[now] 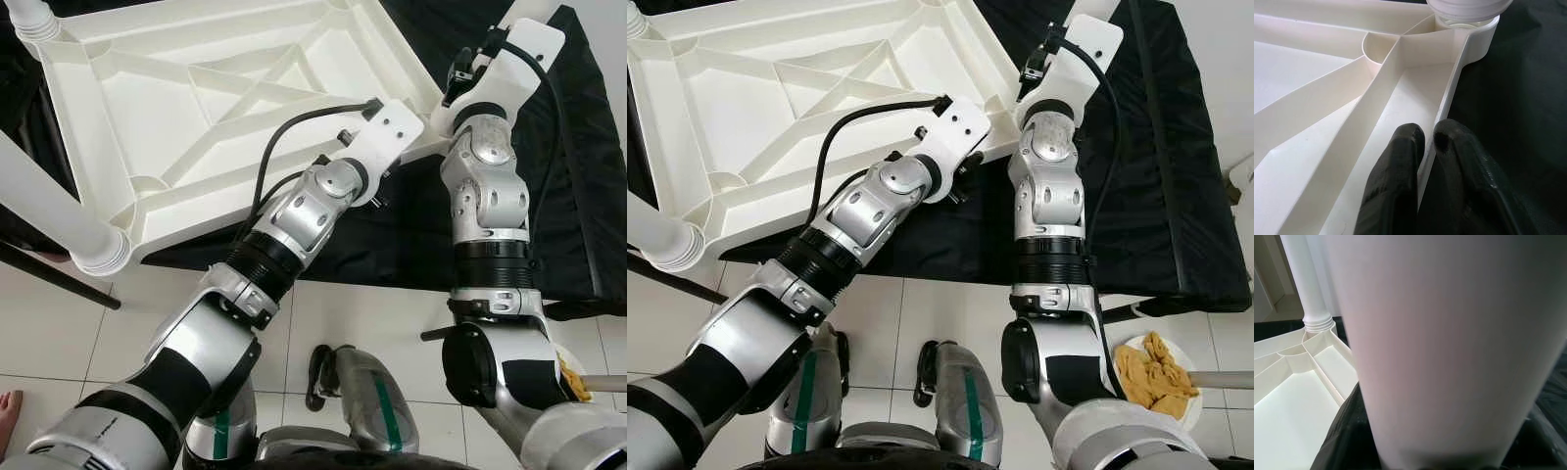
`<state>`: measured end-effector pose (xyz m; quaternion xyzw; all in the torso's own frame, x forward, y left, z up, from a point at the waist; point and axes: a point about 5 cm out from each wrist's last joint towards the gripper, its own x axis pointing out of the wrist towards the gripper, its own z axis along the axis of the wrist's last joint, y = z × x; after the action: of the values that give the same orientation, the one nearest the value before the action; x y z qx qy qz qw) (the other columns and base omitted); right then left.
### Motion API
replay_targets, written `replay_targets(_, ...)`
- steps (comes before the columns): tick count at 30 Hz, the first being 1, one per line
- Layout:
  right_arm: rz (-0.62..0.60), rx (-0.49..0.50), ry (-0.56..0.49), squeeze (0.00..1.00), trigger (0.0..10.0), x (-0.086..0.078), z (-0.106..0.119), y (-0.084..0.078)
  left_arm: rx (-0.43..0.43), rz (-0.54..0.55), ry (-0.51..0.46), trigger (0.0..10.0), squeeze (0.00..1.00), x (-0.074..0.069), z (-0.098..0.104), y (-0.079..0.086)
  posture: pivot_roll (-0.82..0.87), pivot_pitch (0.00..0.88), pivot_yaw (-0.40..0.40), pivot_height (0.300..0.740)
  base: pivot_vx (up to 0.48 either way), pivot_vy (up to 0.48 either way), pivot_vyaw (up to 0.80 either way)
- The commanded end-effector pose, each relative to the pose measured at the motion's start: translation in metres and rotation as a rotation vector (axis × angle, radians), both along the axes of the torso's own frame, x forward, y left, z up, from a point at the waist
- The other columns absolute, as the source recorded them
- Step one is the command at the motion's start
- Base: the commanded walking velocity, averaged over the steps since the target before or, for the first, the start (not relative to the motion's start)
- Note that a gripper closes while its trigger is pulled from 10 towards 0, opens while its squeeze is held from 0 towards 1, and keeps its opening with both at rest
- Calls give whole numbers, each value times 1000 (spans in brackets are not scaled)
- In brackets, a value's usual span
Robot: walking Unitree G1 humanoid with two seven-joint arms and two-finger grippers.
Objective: Building children table
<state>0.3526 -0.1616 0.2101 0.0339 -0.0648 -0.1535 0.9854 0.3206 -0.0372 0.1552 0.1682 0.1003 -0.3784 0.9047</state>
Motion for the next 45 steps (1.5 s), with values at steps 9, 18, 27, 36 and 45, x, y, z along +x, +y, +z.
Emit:
replay_targets(9, -17, 6, -7, 0, 10000, 0, 2, -2, 48, -105, 11, 10000, 0, -5, -6, -7, 134, 70, -82, 740, 0, 0, 0)
replay_targets(18, -21, 7, -8, 0, 10000, 0, 2, -3, 74, -113, 11, 10000, 0, -5, -8, -8, 132, 67, -78, 740, 0, 0, 0)
replay_targets(27, -24, 9, -8, 0, 10000, 0, 2, -3, 115, -121, 2, 10000, 106, -5, -12, -8, 134, 68, -79, 740, 0, 0, 0)
replay_targets(36, -28, 14, -13, 0, 10000, 2, 4, -3, 137, -134, -32, 10000, 0, -2, -7, -7, 137, 69, -79, 740, 0, 0, 0)
replay_targets(45, -38, 14, -14, 0, 10000, 2, 5, -5, 172, -259, -8, 6431, 0, -12, -12, -6, 136, 71, -74, 740, 0, 0, 0)
